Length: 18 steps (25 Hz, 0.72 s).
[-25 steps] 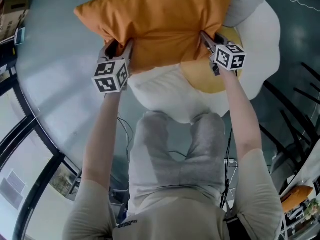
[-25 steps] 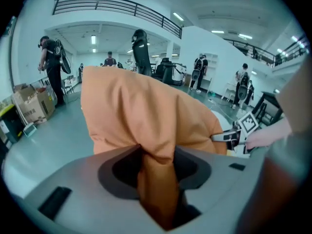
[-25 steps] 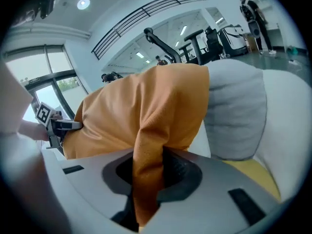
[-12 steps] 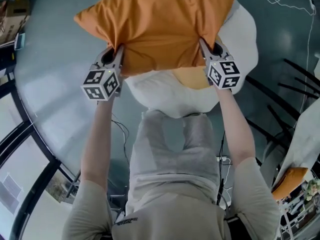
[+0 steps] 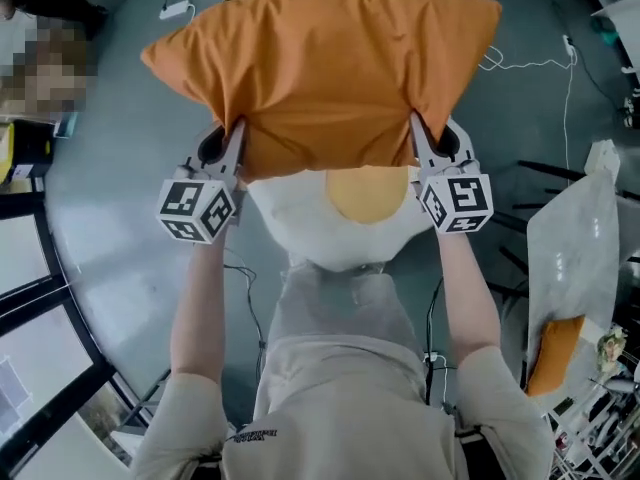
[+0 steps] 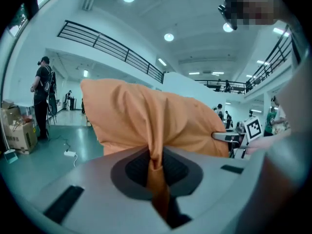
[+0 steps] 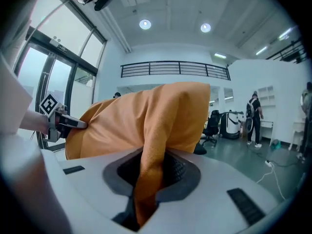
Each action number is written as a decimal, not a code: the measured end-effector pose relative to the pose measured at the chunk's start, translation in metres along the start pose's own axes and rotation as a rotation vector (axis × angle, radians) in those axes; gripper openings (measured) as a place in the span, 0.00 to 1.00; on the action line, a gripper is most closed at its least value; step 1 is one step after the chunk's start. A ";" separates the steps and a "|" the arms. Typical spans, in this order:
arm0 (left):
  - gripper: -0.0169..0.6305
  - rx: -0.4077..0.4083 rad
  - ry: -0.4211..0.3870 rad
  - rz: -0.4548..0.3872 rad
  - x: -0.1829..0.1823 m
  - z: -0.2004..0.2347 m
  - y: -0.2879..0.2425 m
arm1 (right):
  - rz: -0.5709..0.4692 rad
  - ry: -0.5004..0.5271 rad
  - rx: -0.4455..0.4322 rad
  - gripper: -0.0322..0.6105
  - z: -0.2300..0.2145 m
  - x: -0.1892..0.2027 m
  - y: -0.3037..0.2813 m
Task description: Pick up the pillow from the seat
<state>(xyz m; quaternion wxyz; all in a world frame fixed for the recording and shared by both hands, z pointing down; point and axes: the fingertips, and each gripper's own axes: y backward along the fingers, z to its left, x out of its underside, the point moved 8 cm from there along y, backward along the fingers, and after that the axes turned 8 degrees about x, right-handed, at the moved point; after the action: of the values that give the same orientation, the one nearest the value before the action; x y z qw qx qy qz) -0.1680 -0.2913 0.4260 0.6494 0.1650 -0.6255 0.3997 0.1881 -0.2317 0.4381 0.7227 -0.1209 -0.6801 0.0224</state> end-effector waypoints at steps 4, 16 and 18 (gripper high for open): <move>0.07 0.030 -0.051 -0.108 -0.084 -0.033 0.034 | -0.116 0.047 0.033 0.17 -0.008 -0.098 0.048; 0.07 0.071 -0.254 -0.391 -0.231 -0.114 0.133 | -0.449 0.114 0.085 0.20 -0.003 -0.257 0.176; 0.07 0.075 -0.277 -0.410 -0.236 -0.123 0.145 | -0.484 0.110 0.088 0.21 0.000 -0.261 0.190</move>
<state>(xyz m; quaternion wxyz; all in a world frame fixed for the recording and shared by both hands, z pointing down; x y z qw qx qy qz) -0.1658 -0.1866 0.1417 0.6184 0.3656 -0.6467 0.2562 0.1942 -0.0992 0.1439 0.7475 0.0756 -0.6474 -0.1283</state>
